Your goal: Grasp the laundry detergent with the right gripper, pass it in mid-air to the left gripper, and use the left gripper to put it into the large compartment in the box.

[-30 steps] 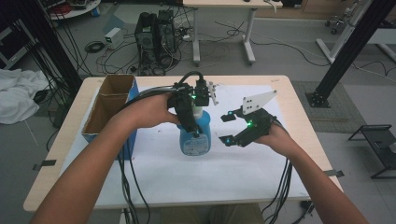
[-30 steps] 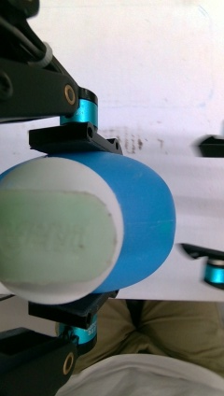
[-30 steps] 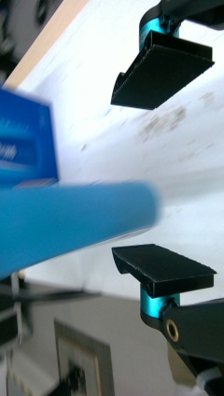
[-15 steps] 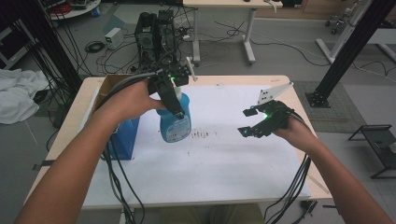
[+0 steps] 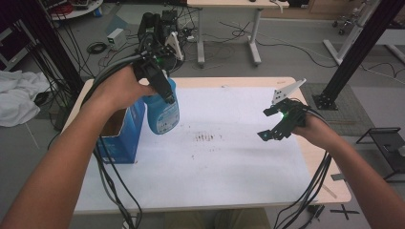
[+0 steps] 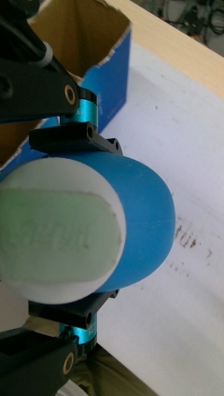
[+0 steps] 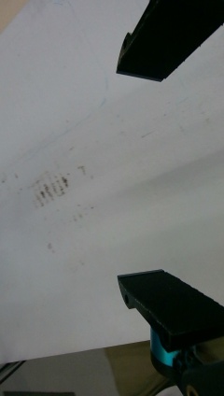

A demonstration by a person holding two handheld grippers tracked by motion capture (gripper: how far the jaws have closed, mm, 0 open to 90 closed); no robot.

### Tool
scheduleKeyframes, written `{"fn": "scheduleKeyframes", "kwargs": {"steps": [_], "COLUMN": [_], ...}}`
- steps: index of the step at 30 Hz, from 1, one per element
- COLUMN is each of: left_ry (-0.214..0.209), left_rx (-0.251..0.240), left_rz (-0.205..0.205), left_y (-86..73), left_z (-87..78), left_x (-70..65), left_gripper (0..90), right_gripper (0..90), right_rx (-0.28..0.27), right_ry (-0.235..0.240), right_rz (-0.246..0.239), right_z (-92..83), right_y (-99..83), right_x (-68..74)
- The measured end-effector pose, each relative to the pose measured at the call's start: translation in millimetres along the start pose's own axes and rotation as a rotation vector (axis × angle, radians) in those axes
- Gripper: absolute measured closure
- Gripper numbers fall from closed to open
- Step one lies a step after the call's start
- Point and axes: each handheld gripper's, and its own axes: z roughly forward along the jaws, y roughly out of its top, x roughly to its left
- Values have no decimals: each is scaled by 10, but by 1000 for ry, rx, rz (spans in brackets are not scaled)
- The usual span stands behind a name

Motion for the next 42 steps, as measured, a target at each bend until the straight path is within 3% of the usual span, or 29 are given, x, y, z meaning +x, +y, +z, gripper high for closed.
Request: {"fn": "scheduleKeyframes", "kwargs": {"steps": [3, 4, 5, 6, 9, 11, 15, 20, 29, 32, 34, 38, 42], "left_ry": [16, 20, 25, 31, 37, 49, 82, 112, 105, 106, 99, 78, 87], "left_rx": [-7, 0, -13, -4, -15, 1, 3, 0, -34, -45, -57, -75, -83], "left_rz": [-73, -80, -121, -118, -213, -238, -349, -449, -445, -415, -347, -295, -249], "left_y": [-28, -35, -47, -53, -97, -129, -200, -274, -422, -463, -498, -588, -656], "left_z": [-66, -89, -109, -133, -209, -269, -400, -548, -660, -673, -680, -689, -679], "left_x": [55, 76, 84, 110, 186, 251, 376, 516, 708, 751, 787, 878, 947], "left_gripper": [379, 379, 379, 379, 380, 380, 380, 380, 380, 380, 380, 380, 380], "right_gripper": [11, 11, 11, 11, 11, 11, 11, 11, 11, 11, 11, 11, 11], "right_rx": [57, 66, 80, 92, 129, 137, 124, 117, 101, 105, 106, 103, 111], "right_ry": [3, -20, -18, -30, -42, -54, -73, -70, -72, -73, -76, -84, -95], "right_rz": [0, -15, -13, -19, -21, -27, -22, -28, -60, -70, -68, -50, -34], "right_z": [-29, -43, -49, -61, -115, -156, -219, -237, -228, -225, -227, -242, -280], "right_y": [-24, -30, -34, -45, -68, -84, -115, -132, -106, -96, -92, -87, -89], "right_x": [-24, -48, -57, -77, -127, -155, -183, -210, -203, -192, -185, -179, -151]}}
